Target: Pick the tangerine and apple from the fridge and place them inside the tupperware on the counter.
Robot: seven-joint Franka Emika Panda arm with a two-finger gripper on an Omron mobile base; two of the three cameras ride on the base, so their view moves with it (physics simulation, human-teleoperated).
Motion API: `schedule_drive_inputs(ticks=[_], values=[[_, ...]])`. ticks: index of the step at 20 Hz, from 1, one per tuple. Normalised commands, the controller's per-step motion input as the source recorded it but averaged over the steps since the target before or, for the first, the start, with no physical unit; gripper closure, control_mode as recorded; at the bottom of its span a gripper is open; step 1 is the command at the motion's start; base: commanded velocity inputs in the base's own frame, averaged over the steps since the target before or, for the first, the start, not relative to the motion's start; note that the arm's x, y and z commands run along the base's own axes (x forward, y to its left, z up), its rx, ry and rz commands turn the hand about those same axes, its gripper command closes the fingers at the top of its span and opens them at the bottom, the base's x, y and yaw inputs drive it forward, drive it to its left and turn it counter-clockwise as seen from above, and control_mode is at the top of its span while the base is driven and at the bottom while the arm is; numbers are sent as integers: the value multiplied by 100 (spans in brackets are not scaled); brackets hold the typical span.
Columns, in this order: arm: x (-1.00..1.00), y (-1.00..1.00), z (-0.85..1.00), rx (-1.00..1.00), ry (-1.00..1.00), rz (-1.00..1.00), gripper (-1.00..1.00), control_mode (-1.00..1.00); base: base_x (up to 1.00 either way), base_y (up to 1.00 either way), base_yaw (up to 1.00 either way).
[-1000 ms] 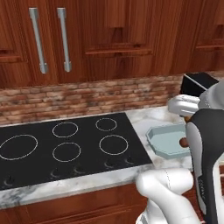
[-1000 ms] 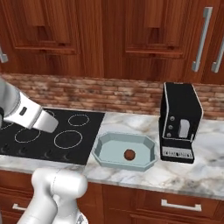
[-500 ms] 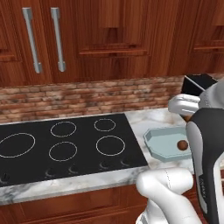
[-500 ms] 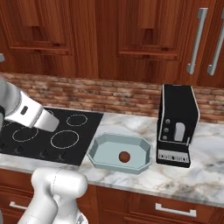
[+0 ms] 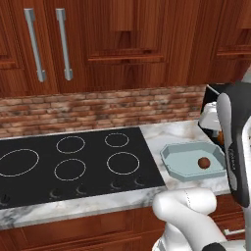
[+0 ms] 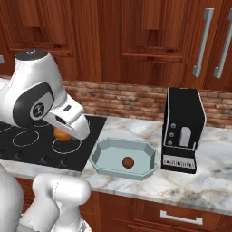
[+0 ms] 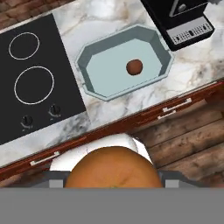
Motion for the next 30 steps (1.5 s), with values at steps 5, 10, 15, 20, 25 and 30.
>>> schedule_drive_inputs(ticks=[5, 10, 15, 20, 25, 30], values=[[19, -33, -56, 1, 31, 0, 100, -100, 0, 0, 0], [30, -13, -66, 0, 7, 1, 100, -100, 0, 0, 0], [51, 0, -63, 0, 0, 1, 100, -100, 0, 0, 0], [64, 0, -49, 0, 1, 0, 100, -100, 0, 0, 0], [63, 0, -43, 0, 8, 0, 100, -100, 0, 0, 0], [60, -7, -44, 0, 8, 0, 100, -100, 0, 0, 0]])
